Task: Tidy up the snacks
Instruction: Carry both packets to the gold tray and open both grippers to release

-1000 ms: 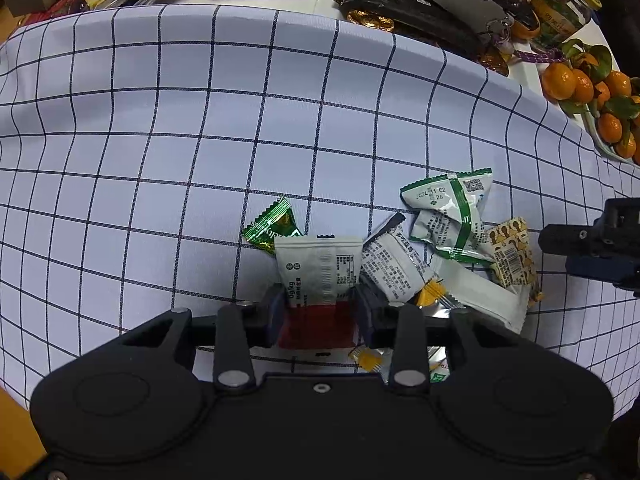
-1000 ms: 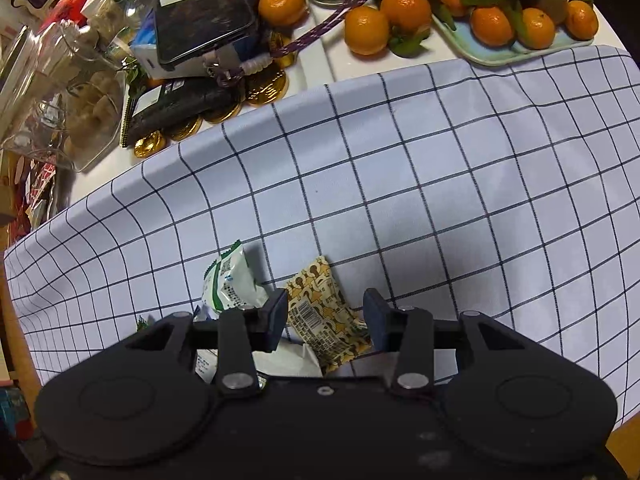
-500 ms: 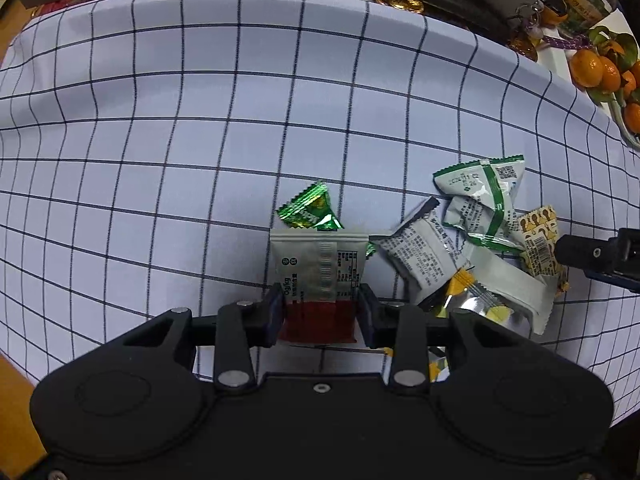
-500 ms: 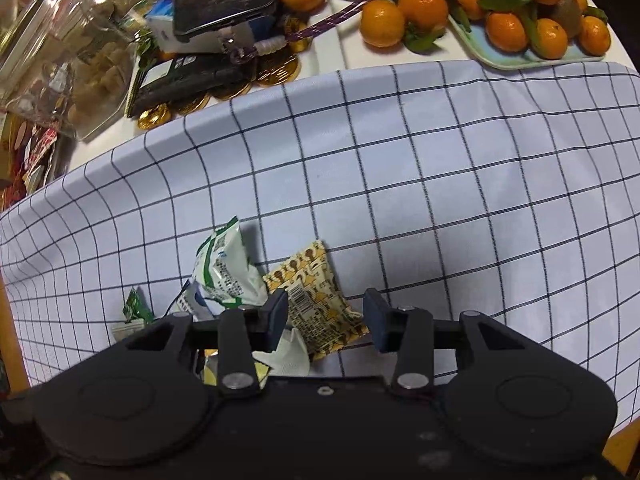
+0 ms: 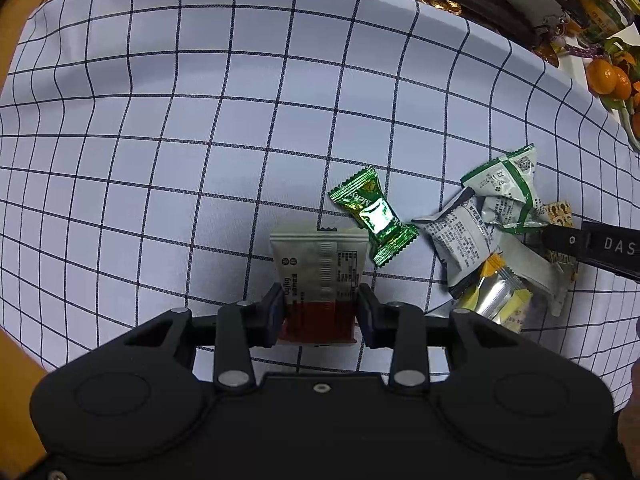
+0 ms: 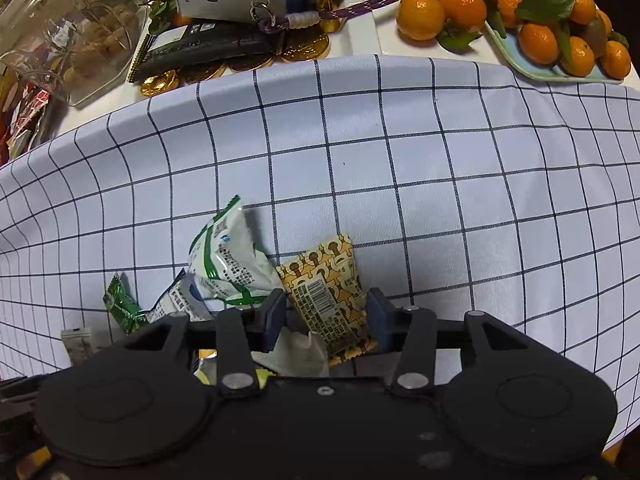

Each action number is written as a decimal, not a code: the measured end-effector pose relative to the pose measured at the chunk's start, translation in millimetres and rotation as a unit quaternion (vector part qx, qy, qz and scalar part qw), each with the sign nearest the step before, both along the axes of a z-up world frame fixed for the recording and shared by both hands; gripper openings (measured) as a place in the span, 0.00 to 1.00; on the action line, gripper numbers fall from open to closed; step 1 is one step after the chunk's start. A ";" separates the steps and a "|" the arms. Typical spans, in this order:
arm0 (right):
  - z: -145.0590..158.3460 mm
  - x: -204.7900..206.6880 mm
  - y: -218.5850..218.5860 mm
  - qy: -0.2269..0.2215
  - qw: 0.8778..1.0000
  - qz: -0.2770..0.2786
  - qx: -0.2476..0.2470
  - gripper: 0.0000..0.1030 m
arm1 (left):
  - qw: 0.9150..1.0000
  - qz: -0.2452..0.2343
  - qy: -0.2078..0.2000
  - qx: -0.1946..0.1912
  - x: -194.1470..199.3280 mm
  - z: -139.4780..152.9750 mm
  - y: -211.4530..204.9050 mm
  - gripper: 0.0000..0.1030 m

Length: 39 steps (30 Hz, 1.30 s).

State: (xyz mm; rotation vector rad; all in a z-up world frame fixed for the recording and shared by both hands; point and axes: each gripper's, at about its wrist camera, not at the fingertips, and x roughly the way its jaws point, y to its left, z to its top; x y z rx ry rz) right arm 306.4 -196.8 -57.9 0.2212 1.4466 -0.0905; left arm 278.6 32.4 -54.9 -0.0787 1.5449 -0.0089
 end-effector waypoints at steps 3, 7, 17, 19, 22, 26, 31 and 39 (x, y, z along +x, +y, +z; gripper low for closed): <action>-8.3 2.4 1.1 0.014 1.000 0.000 -0.007 0.46 | 1.000 -0.001 0.002 -0.001 -4.1 1.1 12.5 0.44; -14.7 3.3 0.9 0.028 1.000 -0.001 -0.008 0.43 | 1.000 -0.002 0.004 -0.008 -3.8 -1.3 8.3 0.44; 4.9 6.2 -21.7 0.019 1.000 -0.021 0.003 0.32 | 1.000 0.009 -0.005 -0.013 -8.8 11.1 10.1 0.44; 13.2 4.1 -30.4 0.007 0.999 -0.031 0.004 0.32 | 1.000 0.013 -0.007 -0.015 -11.7 14.1 15.0 0.44; 26.0 1.2 -40.0 -0.006 0.999 -0.046 0.008 0.32 | 1.000 0.016 -0.011 -0.016 -14.5 19.0 21.7 0.44; 40.7 -6.0 -47.4 -0.021 0.999 -0.048 0.010 0.32 | 1.000 0.015 -0.019 -0.012 -24.1 25.3 31.1 0.44; 54.2 -26.9 -41.4 -0.040 0.998 -0.038 0.016 0.32 | 0.999 0.013 -0.031 -0.004 -43.6 35.7 36.7 0.44; 78.1 -81.5 -37.8 -0.068 0.995 -0.036 0.066 0.32 | 0.998 0.002 -0.058 -0.020 -90.0 48.5 19.6 0.44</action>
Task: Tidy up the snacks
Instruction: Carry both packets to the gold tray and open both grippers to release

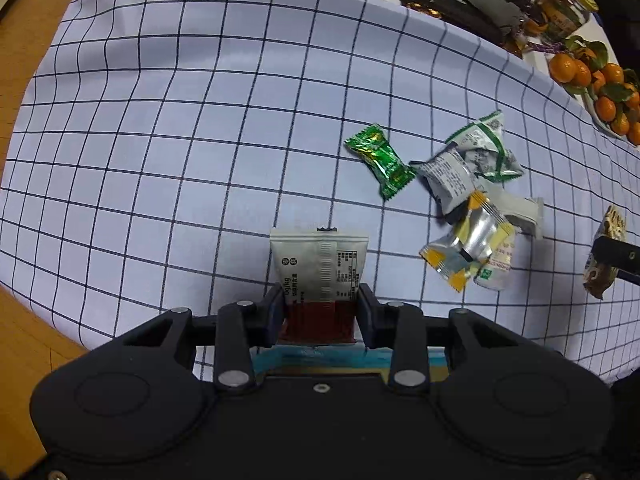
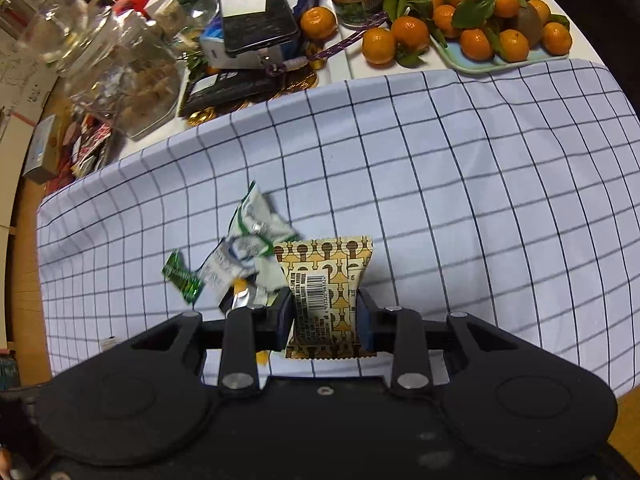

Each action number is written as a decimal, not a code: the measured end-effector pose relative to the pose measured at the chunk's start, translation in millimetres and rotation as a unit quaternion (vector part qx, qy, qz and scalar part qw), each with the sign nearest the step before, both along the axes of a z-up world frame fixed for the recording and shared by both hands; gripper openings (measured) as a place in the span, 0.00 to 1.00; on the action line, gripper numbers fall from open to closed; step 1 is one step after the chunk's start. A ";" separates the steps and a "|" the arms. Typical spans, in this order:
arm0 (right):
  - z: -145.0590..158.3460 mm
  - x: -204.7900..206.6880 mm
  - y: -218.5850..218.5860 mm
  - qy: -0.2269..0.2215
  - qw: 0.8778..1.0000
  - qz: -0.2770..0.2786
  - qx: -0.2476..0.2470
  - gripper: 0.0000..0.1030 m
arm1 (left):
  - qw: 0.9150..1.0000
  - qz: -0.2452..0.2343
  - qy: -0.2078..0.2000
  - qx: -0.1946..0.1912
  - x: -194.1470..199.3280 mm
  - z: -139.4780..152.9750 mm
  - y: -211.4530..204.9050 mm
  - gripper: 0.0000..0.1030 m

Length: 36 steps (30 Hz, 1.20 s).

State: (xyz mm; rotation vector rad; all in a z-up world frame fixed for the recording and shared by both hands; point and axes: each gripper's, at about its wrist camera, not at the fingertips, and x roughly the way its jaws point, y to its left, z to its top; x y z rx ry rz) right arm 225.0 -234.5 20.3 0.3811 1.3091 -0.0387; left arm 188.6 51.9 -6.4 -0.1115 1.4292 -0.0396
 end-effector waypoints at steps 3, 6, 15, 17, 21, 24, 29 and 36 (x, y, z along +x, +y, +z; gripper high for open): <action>2.2 -31.7 -1.2 -0.008 1.000 -0.001 -0.001 0.32 | 1.000 -0.003 -0.029 -0.003 -29.1 9.4 -5.2 0.44; 3.0 -66.2 -4.5 -0.013 1.000 -0.008 0.007 0.32 | 0.999 0.000 -0.049 -0.011 -63.7 17.9 -8.7 0.43; -9.9 -139.6 -6.3 -0.001 0.999 -0.029 0.037 0.32 | 0.998 0.000 -0.051 -0.029 -108.8 24.8 -19.2 0.30; -11.4 -143.9 -2.6 0.002 0.999 -0.024 0.037 0.32 | 0.999 0.003 -0.046 -0.023 -104.5 24.5 -17.8 0.30; -4.2 -143.5 -0.7 -0.016 0.999 -0.016 0.027 0.32 | 0.999 0.004 -0.043 -0.020 -102.5 25.8 -18.0 0.30; -0.6 -143.1 -4.6 -0.017 0.999 -0.010 0.041 0.32 | 0.999 -0.008 -0.045 -0.016 -106.5 26.4 -23.7 0.30; -2.3 -141.4 -2.7 -0.003 0.999 0.001 0.040 0.34 | 0.999 -0.009 -0.031 -0.007 -111.4 21.6 -29.0 0.30; -13.7 -141.9 2.5 0.037 0.997 0.032 0.055 0.36 | 1.000 0.000 -0.005 -0.011 -115.3 14.3 -31.1 0.31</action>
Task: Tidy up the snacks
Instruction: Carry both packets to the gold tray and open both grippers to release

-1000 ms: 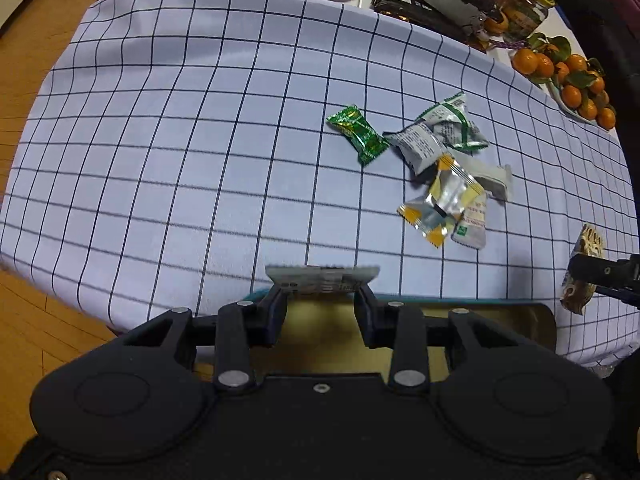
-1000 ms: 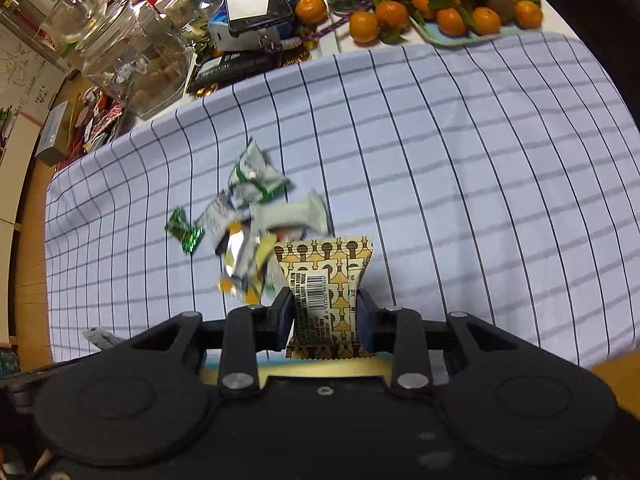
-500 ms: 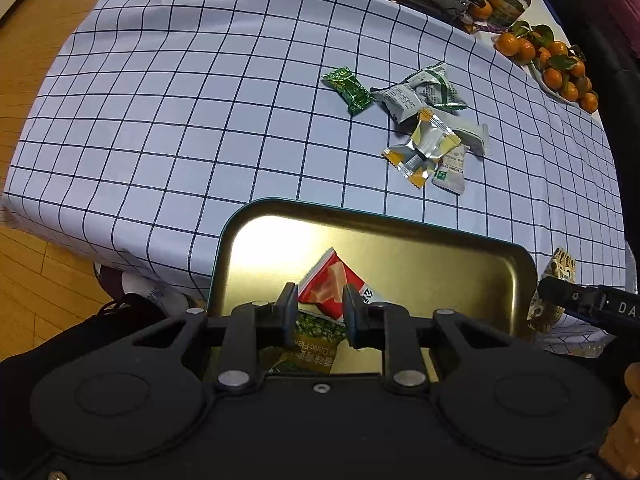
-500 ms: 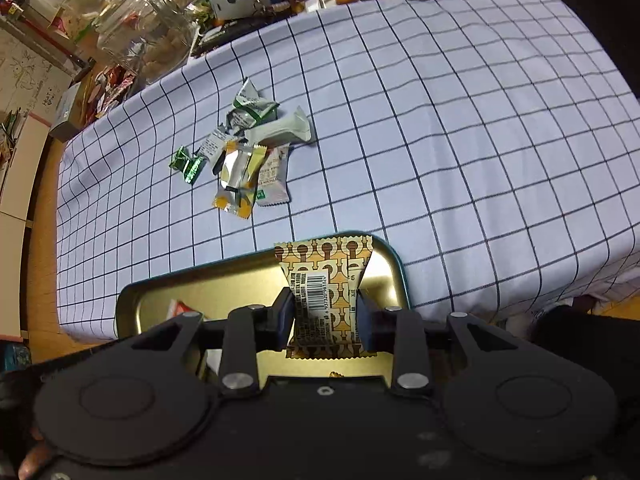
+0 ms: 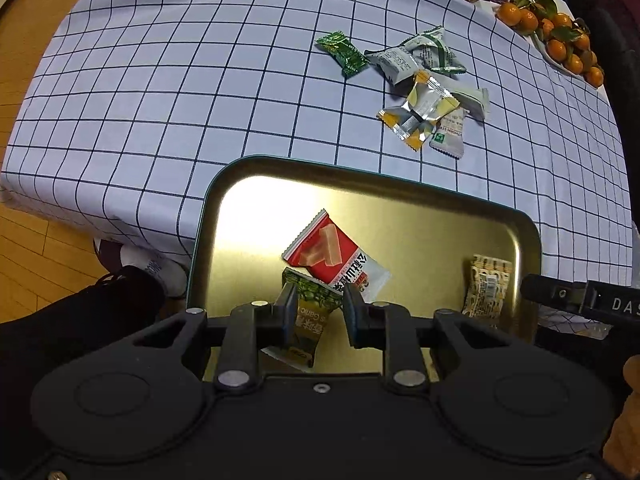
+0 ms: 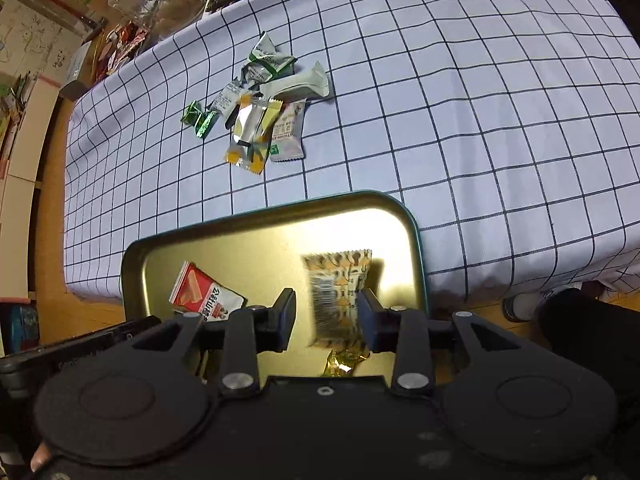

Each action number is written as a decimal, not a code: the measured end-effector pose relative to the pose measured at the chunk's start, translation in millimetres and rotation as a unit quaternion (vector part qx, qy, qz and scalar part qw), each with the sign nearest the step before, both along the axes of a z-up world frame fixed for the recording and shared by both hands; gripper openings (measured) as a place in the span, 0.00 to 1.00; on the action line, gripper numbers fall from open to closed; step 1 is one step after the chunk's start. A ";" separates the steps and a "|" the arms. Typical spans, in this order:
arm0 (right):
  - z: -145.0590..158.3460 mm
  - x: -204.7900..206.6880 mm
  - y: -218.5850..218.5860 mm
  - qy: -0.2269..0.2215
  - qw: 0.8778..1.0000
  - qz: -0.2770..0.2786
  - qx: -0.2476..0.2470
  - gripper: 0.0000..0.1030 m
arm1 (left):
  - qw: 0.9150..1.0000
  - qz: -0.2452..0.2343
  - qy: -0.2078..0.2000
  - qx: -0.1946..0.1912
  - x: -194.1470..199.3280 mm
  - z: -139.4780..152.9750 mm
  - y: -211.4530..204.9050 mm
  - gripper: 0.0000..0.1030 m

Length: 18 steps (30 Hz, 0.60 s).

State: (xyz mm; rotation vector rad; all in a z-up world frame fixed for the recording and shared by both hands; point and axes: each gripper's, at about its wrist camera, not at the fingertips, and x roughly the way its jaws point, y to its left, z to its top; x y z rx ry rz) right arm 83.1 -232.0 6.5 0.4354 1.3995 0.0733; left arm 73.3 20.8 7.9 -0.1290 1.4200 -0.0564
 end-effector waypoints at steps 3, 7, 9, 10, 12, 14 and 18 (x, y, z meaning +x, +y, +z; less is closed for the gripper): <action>1.8 -0.1 -1.7 0.000 1.000 0.001 0.001 0.36 | 1.000 0.000 0.004 0.001 -1.8 0.4 -1.8 0.34; 2.6 0.2 -5.0 0.002 1.000 -0.006 0.003 0.36 | 1.000 -0.003 0.009 0.006 -2.0 1.6 -5.3 0.37; 1.7 -0.1 -5.7 0.007 1.000 -0.009 0.003 0.36 | 1.000 -0.006 0.013 0.008 -0.9 1.6 -6.9 0.37; 1.0 0.3 -5.8 0.010 1.000 -0.010 0.001 0.36 | 1.000 -0.007 0.014 0.009 0.0 1.6 -7.6 0.37; -0.3 0.2 -4.7 0.014 1.000 -0.012 -0.004 0.36 | 1.000 -0.008 0.021 0.010 3.6 1.3 -7.9 0.37; -2.0 1.3 -3.9 0.022 1.000 -0.012 -0.009 0.36 | 0.999 -0.010 0.029 0.010 8.7 1.0 -8.0 0.37; -7.1 6.8 -2.4 0.042 0.999 -0.013 -0.014 0.36 | 0.999 -0.007 0.038 0.014 25.3 2.7 -6.5 0.37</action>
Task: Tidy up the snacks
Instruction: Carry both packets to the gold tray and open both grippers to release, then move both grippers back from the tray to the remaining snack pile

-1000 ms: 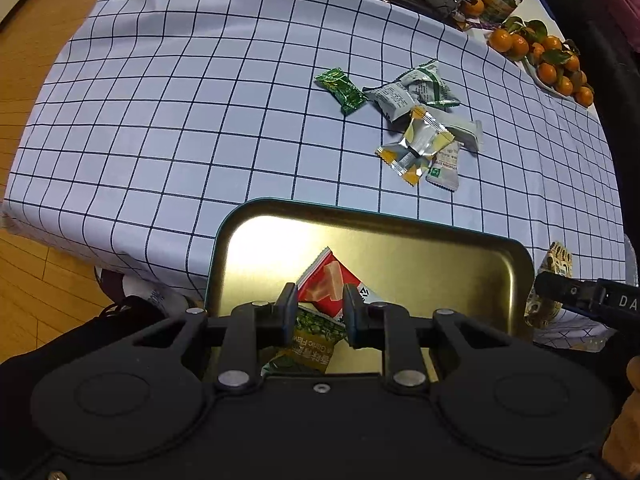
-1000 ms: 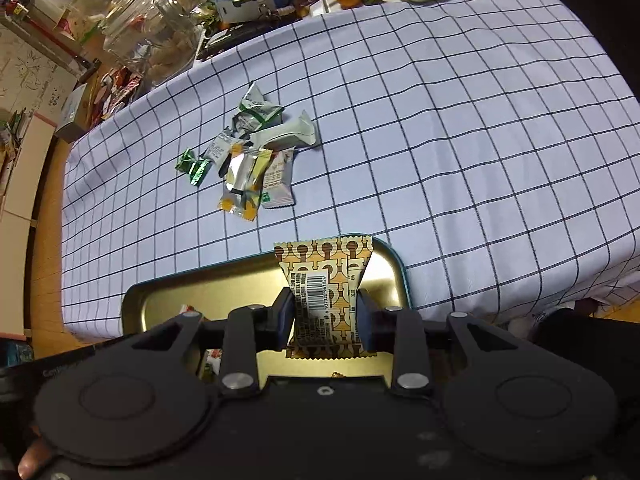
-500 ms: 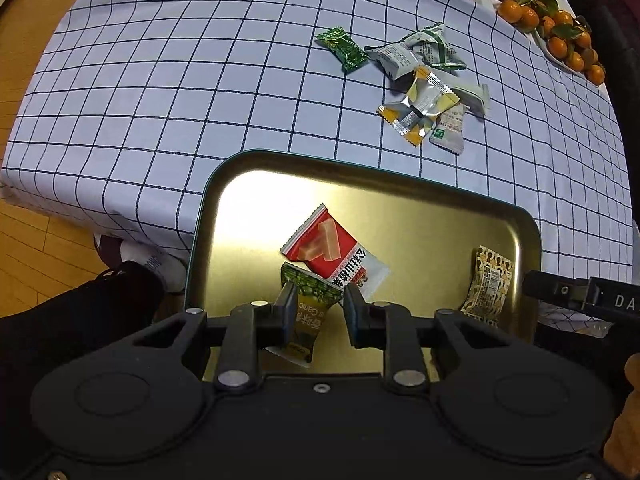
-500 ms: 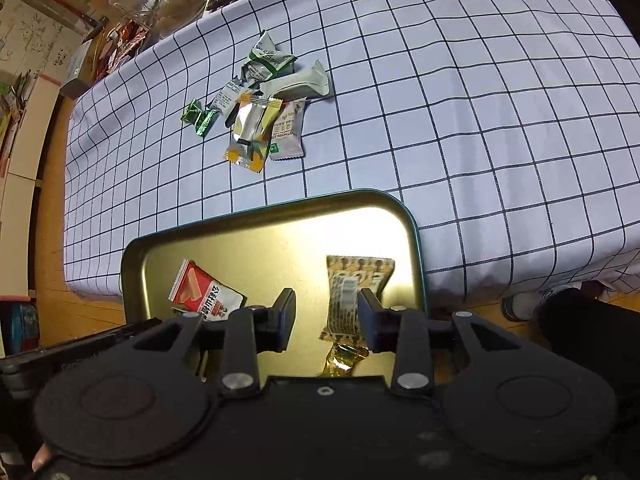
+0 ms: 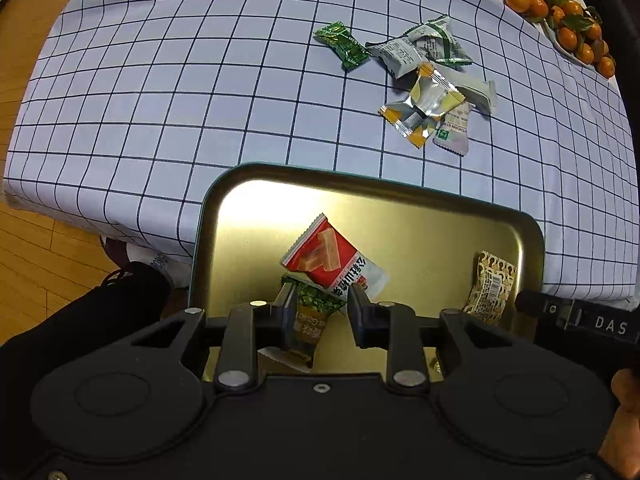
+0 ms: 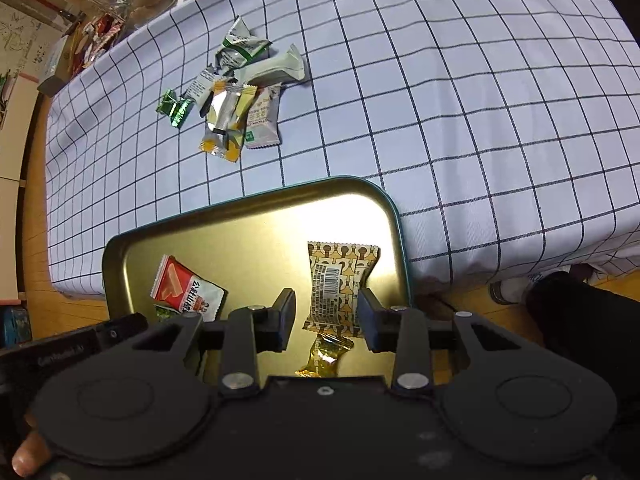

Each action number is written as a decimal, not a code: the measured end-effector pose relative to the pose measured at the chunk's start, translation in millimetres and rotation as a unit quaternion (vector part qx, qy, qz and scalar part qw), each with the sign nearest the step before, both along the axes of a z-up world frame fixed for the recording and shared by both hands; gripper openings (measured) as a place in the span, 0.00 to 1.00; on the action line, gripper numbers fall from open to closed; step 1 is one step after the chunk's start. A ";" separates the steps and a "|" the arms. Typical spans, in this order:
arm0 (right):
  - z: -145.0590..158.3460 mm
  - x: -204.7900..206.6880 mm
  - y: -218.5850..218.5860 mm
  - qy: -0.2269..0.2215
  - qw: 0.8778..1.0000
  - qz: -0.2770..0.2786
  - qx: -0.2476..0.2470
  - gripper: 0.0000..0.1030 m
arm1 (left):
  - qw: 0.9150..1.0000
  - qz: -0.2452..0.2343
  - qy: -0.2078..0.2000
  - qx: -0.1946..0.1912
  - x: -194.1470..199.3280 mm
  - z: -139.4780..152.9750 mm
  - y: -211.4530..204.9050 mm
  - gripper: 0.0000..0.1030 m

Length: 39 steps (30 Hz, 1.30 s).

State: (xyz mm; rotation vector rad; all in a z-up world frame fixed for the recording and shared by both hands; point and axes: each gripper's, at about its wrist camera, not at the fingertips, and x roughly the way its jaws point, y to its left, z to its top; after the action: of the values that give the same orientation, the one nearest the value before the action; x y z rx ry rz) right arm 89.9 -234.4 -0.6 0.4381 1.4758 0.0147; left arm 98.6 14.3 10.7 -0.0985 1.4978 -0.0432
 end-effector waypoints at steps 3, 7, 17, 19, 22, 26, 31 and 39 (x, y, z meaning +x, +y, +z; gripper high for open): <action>-3.0 7.3 -1.0 0.018 1.000 -0.004 0.004 0.36 | 1.000 0.004 0.002 0.004 15.0 2.2 1.0 0.37; -2.8 21.7 -2.8 0.037 0.999 -0.012 -0.004 0.36 | 1.000 0.005 0.006 0.007 39.4 3.3 1.1 0.37; 2.5 71.2 -7.2 0.045 0.998 -0.015 -0.030 0.36 | 1.000 -0.006 0.003 0.010 101.0 -6.7 -8.7 0.37; 4.0 82.6 -6.4 0.040 0.998 -0.012 -0.043 0.36 | 1.000 -0.006 0.000 0.007 112.6 -9.0 -9.4 0.37; 5.6 100.2 -4.5 0.030 0.998 -0.014 -0.045 0.36 | 1.000 0.000 -0.010 0.003 130.6 -12.0 -8.6 0.37; 4.1 124.2 0.5 0.017 0.999 -0.021 -0.045 0.36 | 1.000 0.004 -0.020 0.005 152.2 -19.0 -7.4 0.37; -5.9 155.9 3.7 0.014 0.998 -0.037 -0.041 0.36 | 1.000 0.001 -0.015 0.005 172.5 -26.3 -6.0 0.37; -34.3 189.1 11.9 0.031 0.997 -0.046 -0.044 0.36 | 0.999 -0.014 -0.033 0.001 187.2 -23.4 -2.4 0.37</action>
State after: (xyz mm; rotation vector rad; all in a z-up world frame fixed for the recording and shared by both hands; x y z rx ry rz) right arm 279.0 -222.6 -34.9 0.4365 1.5105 -0.1376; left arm 285.8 11.9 -12.7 -0.0744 1.4326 -0.0672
